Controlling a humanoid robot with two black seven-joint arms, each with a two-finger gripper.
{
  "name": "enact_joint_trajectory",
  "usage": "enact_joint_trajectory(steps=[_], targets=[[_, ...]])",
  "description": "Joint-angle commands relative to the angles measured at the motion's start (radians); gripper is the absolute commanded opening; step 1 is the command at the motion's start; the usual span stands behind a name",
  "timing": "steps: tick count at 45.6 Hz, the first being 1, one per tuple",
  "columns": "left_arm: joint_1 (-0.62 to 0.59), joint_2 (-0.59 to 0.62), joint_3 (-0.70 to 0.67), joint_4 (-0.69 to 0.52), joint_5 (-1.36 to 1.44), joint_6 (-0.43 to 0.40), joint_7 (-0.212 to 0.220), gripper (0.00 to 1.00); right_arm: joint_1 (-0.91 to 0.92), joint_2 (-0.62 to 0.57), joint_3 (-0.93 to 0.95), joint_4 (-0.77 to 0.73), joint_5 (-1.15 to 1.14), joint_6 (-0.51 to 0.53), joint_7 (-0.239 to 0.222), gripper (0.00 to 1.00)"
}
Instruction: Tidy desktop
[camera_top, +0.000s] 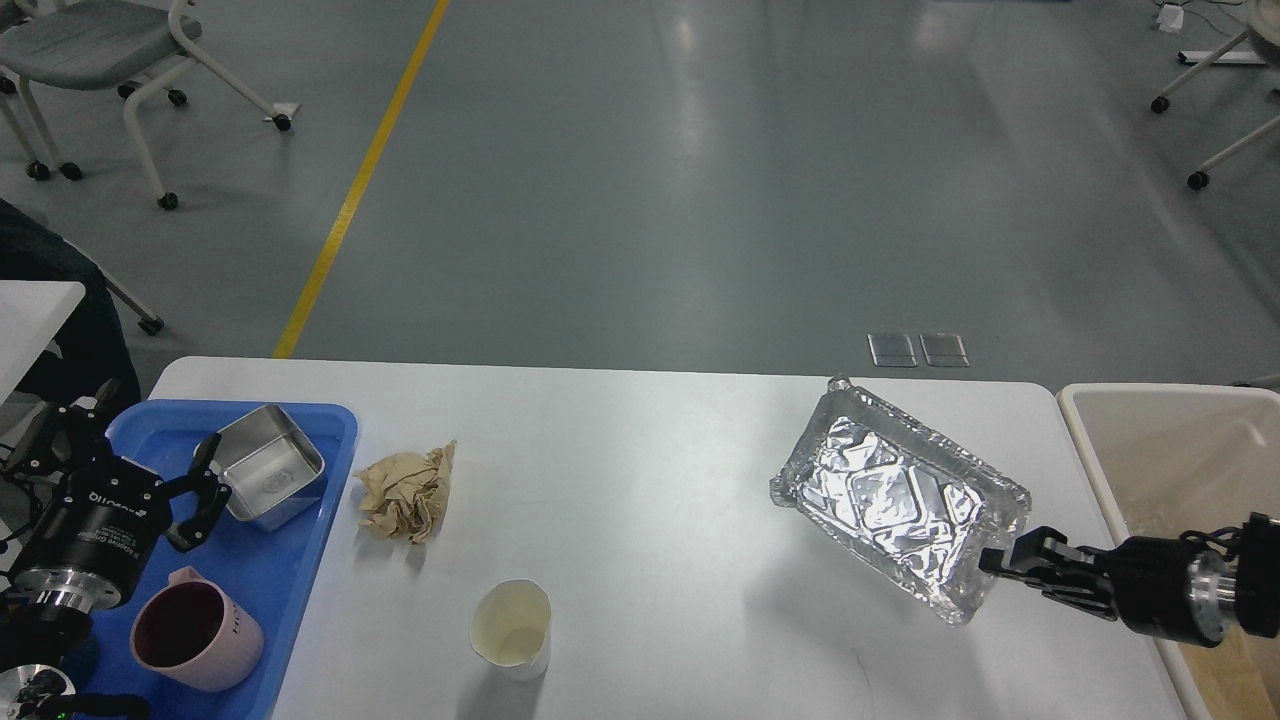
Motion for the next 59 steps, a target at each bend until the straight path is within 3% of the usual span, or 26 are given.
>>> enact_joint_trajectory(steps=[1, 12, 19, 27, 36, 59], targets=[[0.0, 0.001, -0.001, 0.0, 0.0, 0.001, 0.0, 0.97, -0.002, -0.086, -0.001, 0.028, 0.031, 0.026, 0.014, 0.0], [0.0, 0.003, -0.001, -0.002, 0.0, 0.005, -0.001, 0.97, 0.01, -0.077, -0.02, 0.033, 0.039, 0.073, 0.014, 0.0], [0.001, 0.003, -0.001, -0.002, 0.0, 0.015, -0.001, 0.97, 0.089, 0.041, -0.104, 0.031, 0.025, 0.141, 0.015, 0.0], [0.003, 0.004, 0.0, -0.003, 0.0, 0.018, -0.001, 0.97, 0.256, 0.158, -0.288, 0.008, -0.001, 0.124, 0.015, 0.0], [0.011, 0.017, 0.0, -0.002, 0.0, 0.018, -0.001, 0.97, 0.348, 0.241, -0.365, -0.023, -0.026, 0.109, 0.015, 0.0], [0.012, 0.026, 0.002, -0.002, 0.064, 0.035, -0.009, 0.97, 0.662, 0.497, -0.658, -0.276, -0.018, 0.11, 0.015, 0.0]])
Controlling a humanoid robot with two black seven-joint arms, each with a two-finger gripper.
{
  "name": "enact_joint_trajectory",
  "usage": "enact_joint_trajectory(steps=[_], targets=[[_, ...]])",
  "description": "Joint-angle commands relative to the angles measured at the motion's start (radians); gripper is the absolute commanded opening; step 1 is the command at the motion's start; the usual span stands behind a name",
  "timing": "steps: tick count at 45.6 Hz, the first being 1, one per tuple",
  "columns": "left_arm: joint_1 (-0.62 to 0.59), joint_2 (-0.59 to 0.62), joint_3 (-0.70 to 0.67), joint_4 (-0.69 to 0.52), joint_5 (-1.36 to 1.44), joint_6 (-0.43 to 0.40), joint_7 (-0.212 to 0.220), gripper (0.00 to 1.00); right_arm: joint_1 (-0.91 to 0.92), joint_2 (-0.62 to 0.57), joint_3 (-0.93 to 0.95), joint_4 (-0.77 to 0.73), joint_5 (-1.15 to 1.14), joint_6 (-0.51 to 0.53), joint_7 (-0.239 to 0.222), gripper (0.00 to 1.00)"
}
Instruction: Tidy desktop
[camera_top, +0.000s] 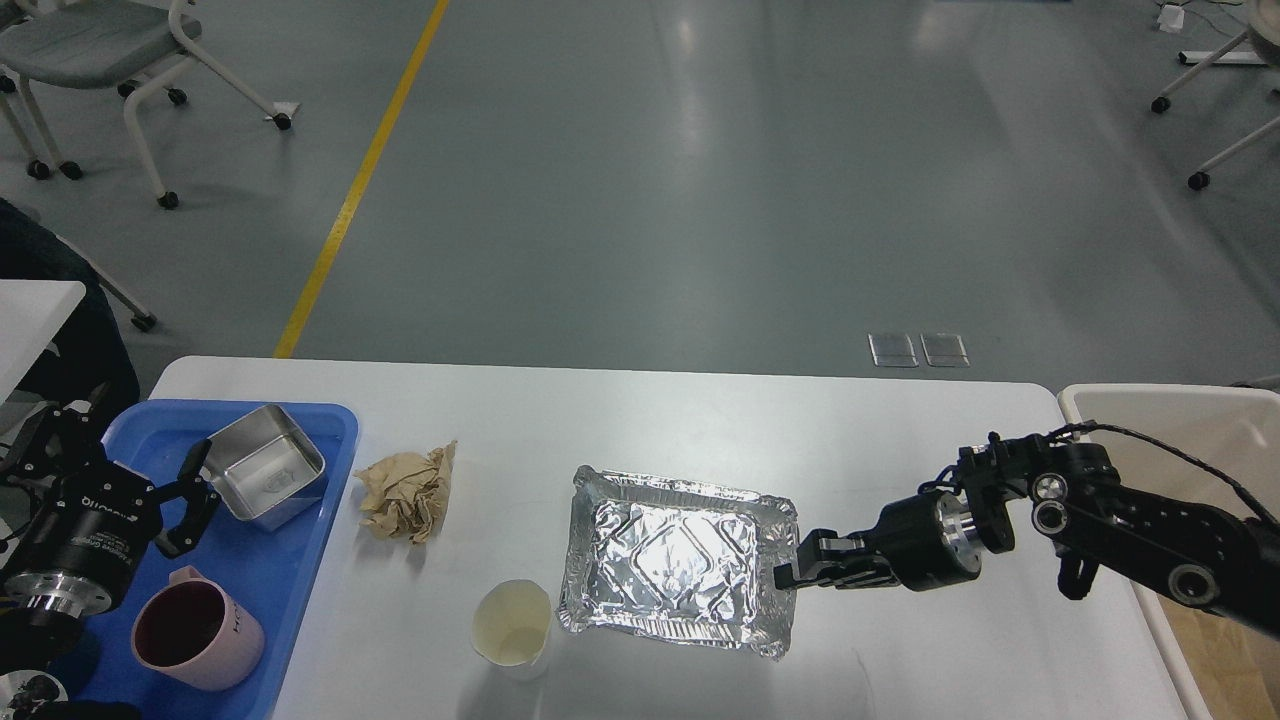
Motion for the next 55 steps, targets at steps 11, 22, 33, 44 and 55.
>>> enact_joint_trajectory(steps=[11, 22, 33, 44, 55], targets=[[-0.023, 0.032, -0.031, 0.037, 0.195, 0.02, -0.012, 0.96, 0.06, 0.047, -0.046, -0.043, 0.007, -0.001, 0.0, 0.0], [-0.031, -0.035, -0.1, 0.022, 0.249, 0.069, -0.037, 0.96, 0.069, 0.019, -0.046, -0.045, 0.007, 0.002, 0.0, 0.0], [-0.035, 0.278, 0.076, -0.047, 0.243, 0.043, 0.011, 0.96, 0.069, 0.025, -0.046, -0.051, 0.007, 0.003, 0.0, 0.0], [-0.034, 0.552, 0.291, -0.167, 0.261, 0.03, 0.0, 0.96, 0.081, 0.027, -0.046, -0.075, 0.008, 0.009, 0.0, 0.0], [-0.031, 0.739, 0.448, -0.205, 0.443, 0.028, 0.001, 0.96, 0.12, 0.03, -0.084, -0.117, 0.064, 0.014, 0.0, 0.0]])
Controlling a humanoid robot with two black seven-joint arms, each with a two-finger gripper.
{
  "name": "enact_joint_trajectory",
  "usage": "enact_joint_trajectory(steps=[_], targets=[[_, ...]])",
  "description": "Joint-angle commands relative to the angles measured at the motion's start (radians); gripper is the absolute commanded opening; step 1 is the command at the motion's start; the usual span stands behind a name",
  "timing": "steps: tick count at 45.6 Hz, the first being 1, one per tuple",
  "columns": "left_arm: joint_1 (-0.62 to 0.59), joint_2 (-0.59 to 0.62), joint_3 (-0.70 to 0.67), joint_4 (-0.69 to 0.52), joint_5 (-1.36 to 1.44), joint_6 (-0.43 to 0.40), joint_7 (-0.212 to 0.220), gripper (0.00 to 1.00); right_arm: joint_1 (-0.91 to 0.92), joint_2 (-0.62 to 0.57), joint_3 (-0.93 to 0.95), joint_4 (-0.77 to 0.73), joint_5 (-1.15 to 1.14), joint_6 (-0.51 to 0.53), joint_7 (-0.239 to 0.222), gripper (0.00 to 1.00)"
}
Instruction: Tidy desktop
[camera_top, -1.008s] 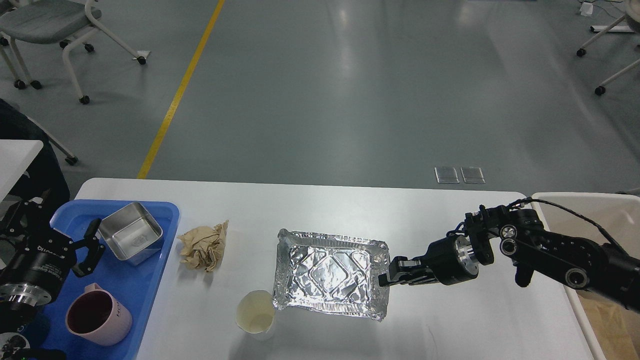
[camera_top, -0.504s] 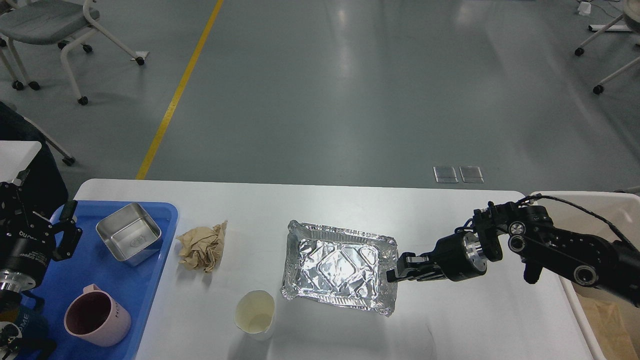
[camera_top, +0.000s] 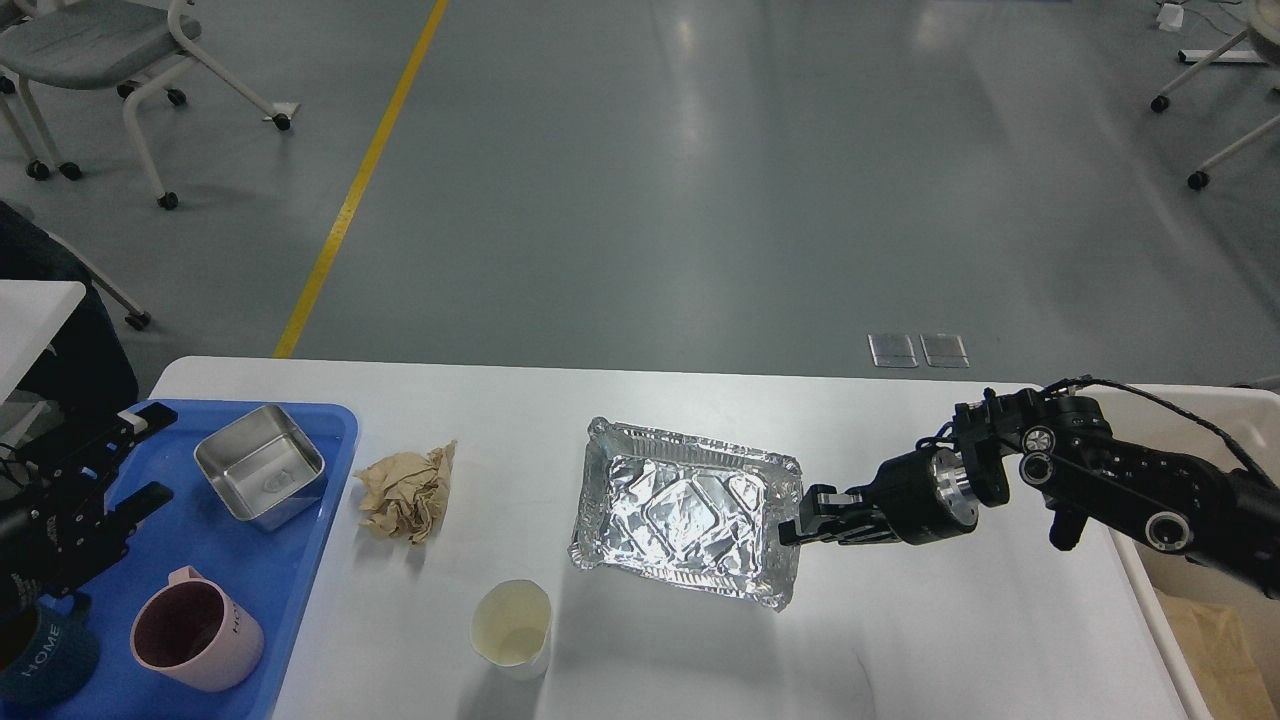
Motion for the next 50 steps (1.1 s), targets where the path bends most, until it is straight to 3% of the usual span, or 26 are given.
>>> enact_joint_trajectory(steps=[1, 12, 23, 34, 44, 50], targets=[[0.002, 0.096, 0.086, -0.007, 0.097, -0.001, 0.001, 0.96, 0.025, 0.002, -0.038, -0.011, 0.019, 0.002, 0.0, 0.0], [0.002, 0.219, 0.151, -0.008, 0.269, -0.011, -0.005, 0.96, 0.045, 0.006, -0.105, -0.032, 0.081, 0.008, 0.005, 0.0], [0.0, 0.375, 0.151, -0.017, 0.309, -0.043, -0.06, 0.96, 0.06, 0.002, -0.122, -0.032, 0.098, 0.008, 0.005, 0.0], [-0.003, 0.402, 0.148, -0.037, 0.298, -0.034, -0.066, 0.96, 0.06, 0.0, -0.121, -0.025, 0.098, 0.005, 0.005, 0.0], [-0.06, 0.399, 0.137, -0.108, 0.3, -0.032, -0.04, 0.96, 0.06, -0.003, -0.121, -0.023, 0.098, -0.003, 0.005, 0.0], [-0.107, 0.38, 0.137, -0.128, 0.298, -0.018, 0.032, 0.96, 0.06, -0.004, -0.121, -0.02, 0.098, -0.005, 0.005, 0.0]])
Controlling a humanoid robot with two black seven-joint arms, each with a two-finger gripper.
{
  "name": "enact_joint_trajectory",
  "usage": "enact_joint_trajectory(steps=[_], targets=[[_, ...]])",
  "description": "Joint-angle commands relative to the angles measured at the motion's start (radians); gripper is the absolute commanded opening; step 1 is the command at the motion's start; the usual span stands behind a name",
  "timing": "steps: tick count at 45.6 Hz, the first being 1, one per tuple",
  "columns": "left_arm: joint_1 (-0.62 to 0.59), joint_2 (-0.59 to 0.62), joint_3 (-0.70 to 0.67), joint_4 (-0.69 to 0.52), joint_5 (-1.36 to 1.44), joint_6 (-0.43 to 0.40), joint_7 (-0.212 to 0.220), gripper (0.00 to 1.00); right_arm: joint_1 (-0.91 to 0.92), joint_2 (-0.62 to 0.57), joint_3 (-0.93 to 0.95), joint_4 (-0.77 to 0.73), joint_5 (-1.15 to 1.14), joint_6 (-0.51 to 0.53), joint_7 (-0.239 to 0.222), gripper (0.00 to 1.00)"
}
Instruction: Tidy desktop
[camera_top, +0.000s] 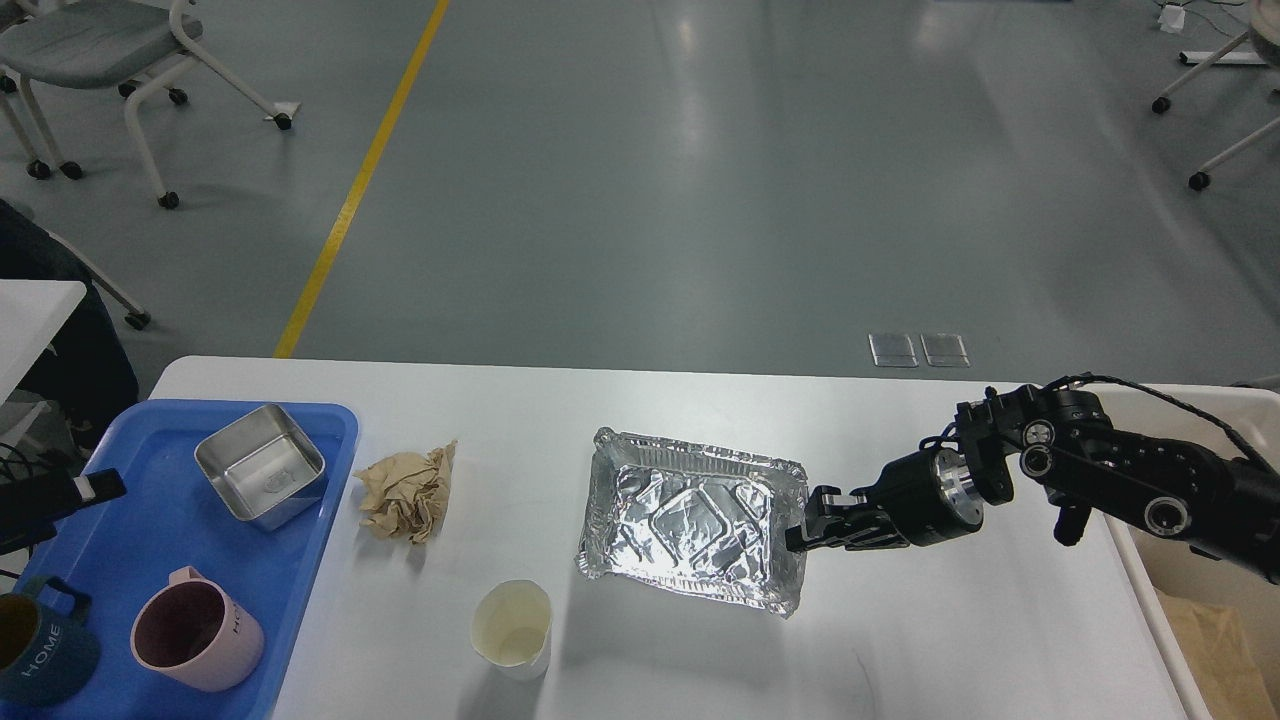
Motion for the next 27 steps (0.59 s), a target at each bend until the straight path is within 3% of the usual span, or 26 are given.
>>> enact_joint_trajectory(steps=[1, 4, 7, 21, 27], targets=[[-0.044, -0.02, 0.0, -0.023, -0.001, 0.022, 0.083, 0.96, 0.0, -0.001, 0.0, 0.003, -0.001, -0.001, 0.0, 0.0], [-0.062, -0.057, 0.0, -0.04, -0.002, 0.073, 0.175, 0.96, 0.0, -0.003, 0.0, 0.003, 0.001, -0.001, 0.0, 0.0], [-0.082, -0.085, 0.0, -0.043, -0.002, 0.117, 0.22, 0.96, 0.0, -0.006, 0.0, 0.004, 0.001, -0.001, 0.0, 0.0], [-0.133, -0.135, 0.002, -0.052, -0.002, 0.14, 0.223, 0.97, -0.002, -0.012, 0.0, 0.006, 0.001, -0.001, 0.0, 0.0], [-0.14, -0.135, 0.002, -0.051, -0.002, 0.078, 0.223, 0.97, -0.002, -0.015, 0.002, 0.006, 0.001, -0.003, 0.0, 0.0]])
